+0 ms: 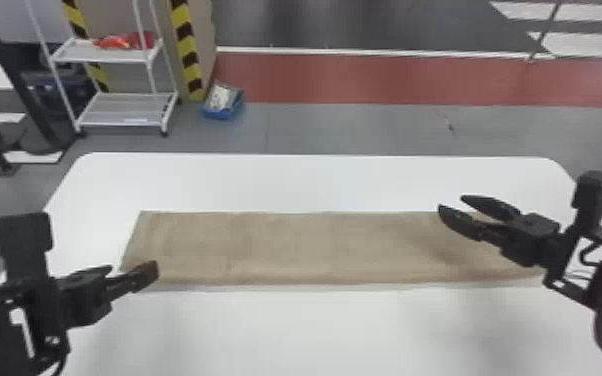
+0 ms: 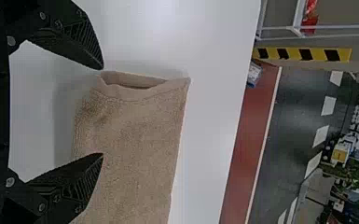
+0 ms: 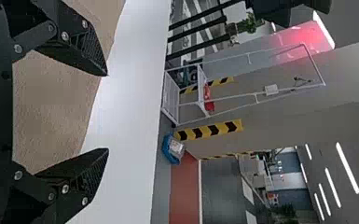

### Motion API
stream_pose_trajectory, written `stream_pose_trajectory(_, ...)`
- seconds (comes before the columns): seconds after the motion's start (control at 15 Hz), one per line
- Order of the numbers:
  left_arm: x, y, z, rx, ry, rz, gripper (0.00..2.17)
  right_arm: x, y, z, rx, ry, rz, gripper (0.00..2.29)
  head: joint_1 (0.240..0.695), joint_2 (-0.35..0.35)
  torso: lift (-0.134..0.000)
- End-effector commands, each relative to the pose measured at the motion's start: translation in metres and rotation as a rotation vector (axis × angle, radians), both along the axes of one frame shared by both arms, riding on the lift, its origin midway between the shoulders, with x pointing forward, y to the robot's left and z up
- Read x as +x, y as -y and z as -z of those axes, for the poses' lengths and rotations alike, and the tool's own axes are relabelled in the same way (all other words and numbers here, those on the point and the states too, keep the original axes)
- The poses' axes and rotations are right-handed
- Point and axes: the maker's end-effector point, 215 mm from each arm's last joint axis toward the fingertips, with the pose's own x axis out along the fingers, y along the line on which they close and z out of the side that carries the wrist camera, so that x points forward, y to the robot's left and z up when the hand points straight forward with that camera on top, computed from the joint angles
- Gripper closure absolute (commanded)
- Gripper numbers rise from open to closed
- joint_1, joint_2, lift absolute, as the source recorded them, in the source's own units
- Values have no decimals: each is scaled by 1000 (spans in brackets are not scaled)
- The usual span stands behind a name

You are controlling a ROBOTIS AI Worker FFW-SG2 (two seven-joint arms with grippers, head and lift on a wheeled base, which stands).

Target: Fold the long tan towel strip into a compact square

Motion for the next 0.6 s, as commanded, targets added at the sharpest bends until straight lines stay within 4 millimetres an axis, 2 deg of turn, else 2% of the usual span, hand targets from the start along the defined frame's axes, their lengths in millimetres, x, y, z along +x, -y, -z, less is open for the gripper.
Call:
stream_pose_trajectory(0.0, 3, 0, 4, -1, -8, -10, 269, 0, -40, 5, 2, -2, -62, 1004, 695, 8, -124)
stream_pose_trajectory(0.07, 4, 2, 6, 1, -9, -5, 269, -1, -52, 9, 6, -8, -80, 1153, 695, 25, -124)
stream_pose_trajectory(0.33, 12, 2, 13, -2, -7, -14, 269, -3, -102, 17, 8, 4, -145, 1180, 695, 88, -124)
stream_pose_trajectory(0.53, 35, -16, -8, 36, 68, -42, 269, -3, -116, 23, 1, 13, -161, 1180, 695, 133, -124)
